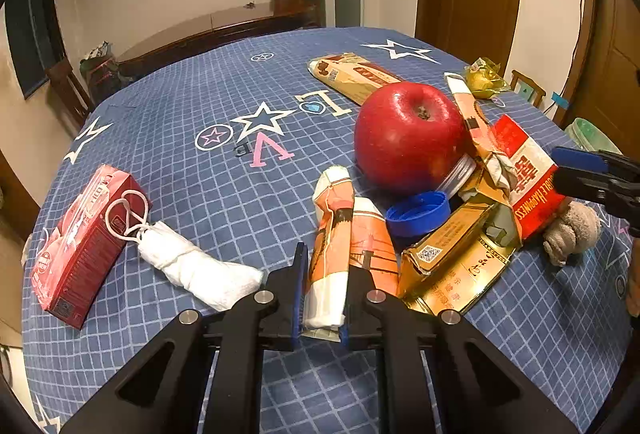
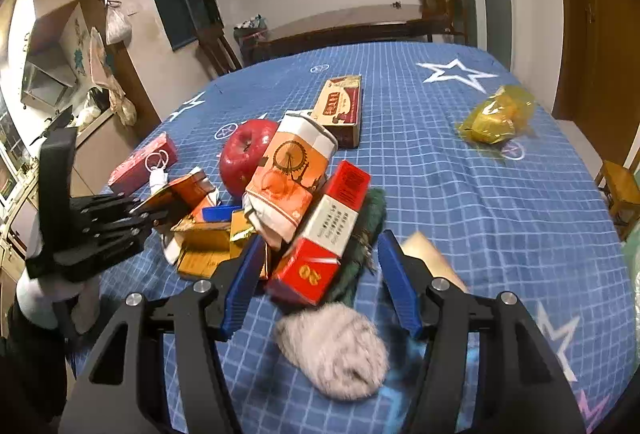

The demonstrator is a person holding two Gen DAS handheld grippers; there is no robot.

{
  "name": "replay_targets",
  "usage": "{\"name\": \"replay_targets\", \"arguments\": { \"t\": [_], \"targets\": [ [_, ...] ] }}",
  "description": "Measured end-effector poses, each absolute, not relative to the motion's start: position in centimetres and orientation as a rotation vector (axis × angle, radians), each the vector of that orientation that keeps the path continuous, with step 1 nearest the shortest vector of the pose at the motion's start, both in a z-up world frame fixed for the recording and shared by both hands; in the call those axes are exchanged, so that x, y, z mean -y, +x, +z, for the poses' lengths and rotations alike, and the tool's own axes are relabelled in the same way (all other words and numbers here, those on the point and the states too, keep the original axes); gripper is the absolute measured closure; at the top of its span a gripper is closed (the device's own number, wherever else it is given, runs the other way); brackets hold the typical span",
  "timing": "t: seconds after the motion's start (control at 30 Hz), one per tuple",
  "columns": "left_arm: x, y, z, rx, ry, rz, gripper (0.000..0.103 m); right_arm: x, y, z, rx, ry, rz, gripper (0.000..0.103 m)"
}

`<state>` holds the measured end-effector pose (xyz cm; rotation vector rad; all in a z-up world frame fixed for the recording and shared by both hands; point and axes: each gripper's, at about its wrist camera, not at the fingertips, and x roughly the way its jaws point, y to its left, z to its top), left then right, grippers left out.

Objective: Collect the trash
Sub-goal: 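Grasp the orange paper wrapper with the left tool while the right tool grasps the red cigarette box, then carry both items over the green bin and open both tools to drop them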

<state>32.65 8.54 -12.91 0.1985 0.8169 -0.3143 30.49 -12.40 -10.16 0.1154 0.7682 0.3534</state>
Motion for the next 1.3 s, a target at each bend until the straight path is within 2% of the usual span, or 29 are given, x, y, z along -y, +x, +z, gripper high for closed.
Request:
{"name": "replay_targets", "arguments": {
  "t": [0.07,0.1,0.27,0.3,0.57,1.07,1.3],
  "targets": [
    [-8.3,32.5,-12.9,-0.817,0.201,-0.323,0.089,12.0,31.1,-10.6,-0.785,0.114,0.352,0.057],
    [-8.1,32.4,-12.9,-0.817,0.202,-0.328,0.089,11.8,31.3,-11.1,-0.796,0.117,0.359,0.067],
    [-7.0,31.1,-12.6,-0.809,0.205,-0.403,0.09,11.1,28.7,-10.3,-0.724,0.053,0.403,0.075],
    [-6.8,30.6,-12.5,-0.803,0.203,-0.419,0.09,11.2,27.9,-9.9,-0.705,0.037,0.399,0.082],
    [-7.6,28.2,-10.2,-0.715,0.173,-0.318,0.092,14.2,22.4,-6.7,-0.534,-0.015,0.255,0.082],
    [-9.0,22.5,-6.5,-0.596,0.093,-0.183,0.094,15.9,17.9,-5.6,-0.413,-0.045,0.174,0.082],
    [-6.3,19.9,-4.3,-0.515,0.101,-0.195,0.094,15.7,17.0,-4.8,-0.366,-0.075,0.163,0.082]
  ]
}}
